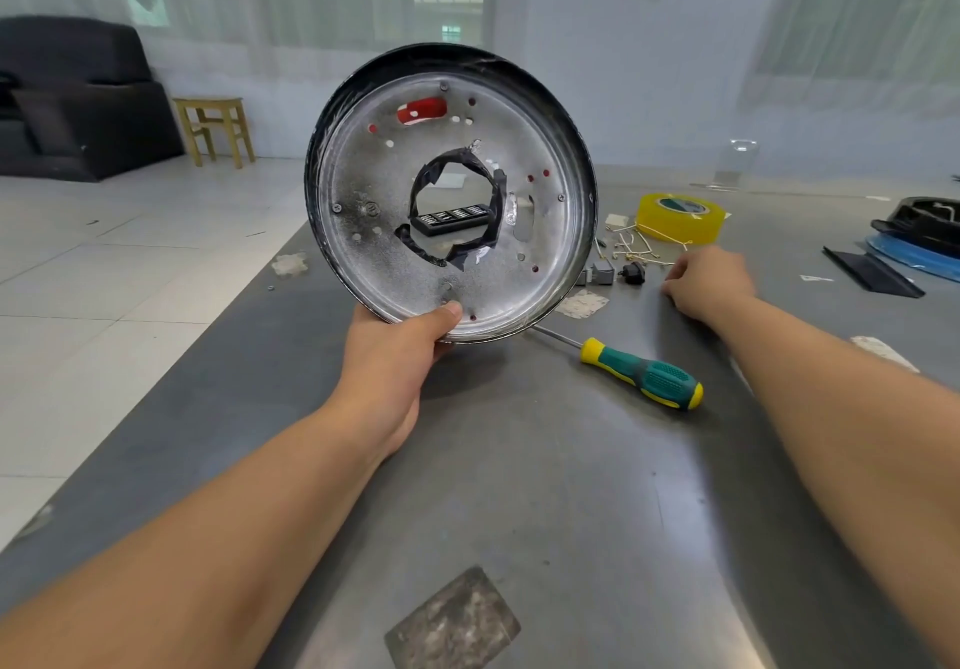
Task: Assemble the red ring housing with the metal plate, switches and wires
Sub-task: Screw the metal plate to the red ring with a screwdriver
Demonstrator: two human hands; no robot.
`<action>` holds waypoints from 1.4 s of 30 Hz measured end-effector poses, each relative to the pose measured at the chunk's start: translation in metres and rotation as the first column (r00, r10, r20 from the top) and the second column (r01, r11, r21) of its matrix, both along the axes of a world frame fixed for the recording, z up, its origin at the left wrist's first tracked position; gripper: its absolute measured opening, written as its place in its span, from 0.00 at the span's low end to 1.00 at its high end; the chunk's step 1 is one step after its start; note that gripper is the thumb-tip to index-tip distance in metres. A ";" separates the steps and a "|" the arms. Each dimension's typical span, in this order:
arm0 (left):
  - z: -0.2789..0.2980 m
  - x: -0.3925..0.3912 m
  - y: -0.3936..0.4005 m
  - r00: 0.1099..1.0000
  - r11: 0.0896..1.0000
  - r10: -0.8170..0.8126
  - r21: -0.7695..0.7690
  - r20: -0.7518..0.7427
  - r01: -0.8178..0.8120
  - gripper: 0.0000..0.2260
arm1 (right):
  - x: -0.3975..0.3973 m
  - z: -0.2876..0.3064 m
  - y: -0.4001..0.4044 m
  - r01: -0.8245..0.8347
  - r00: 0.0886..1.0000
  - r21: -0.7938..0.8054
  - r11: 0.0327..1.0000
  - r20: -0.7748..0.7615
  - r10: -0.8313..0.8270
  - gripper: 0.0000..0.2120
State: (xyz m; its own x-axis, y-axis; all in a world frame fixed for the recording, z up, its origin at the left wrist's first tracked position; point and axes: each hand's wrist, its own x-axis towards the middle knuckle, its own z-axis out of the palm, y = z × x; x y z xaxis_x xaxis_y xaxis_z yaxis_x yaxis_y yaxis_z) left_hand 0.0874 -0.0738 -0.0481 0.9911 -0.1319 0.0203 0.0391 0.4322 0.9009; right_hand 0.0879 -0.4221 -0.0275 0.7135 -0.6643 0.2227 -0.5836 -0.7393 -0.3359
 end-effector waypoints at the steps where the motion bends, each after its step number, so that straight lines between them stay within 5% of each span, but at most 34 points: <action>1: 0.000 0.000 0.000 1.000 1.000 0.001 0.007 0.000 -0.001 0.18 | -0.001 0.001 0.002 -0.007 1.000 -0.011 1.000 -0.003 0.007 0.08; 9: 0.005 -0.006 0.002 1.000 0.997 0.024 0.068 -0.010 -0.023 0.18 | -0.043 0.029 0.057 -0.169 0.959 -0.127 0.977 0.206 0.192 0.03; 16: 0.006 -0.012 0.003 0.999 0.990 0.042 0.139 -0.018 -0.039 0.22 | -0.093 0.046 0.159 -0.470 0.751 -0.057 0.881 0.498 0.434 0.02; 24: 0.007 -0.018 0.001 0.998 0.965 0.045 0.256 0.032 -0.052 0.31 | -0.084 0.010 0.191 -0.662 0.638 -0.154 0.734 0.398 0.659 0.01; 29: 0.003 -0.013 0.000 0.998 0.957 0.038 0.285 0.052 -0.051 0.31 | -0.086 -0.002 0.188 -0.655 0.618 -0.253 0.712 0.363 0.697 0.08; 42: -0.001 -0.014 0.000 0.995 0.936 0.014 0.349 0.096 -0.047 0.26 | -0.089 -0.012 0.193 -0.687 0.581 -0.260 0.679 0.366 0.728 0.04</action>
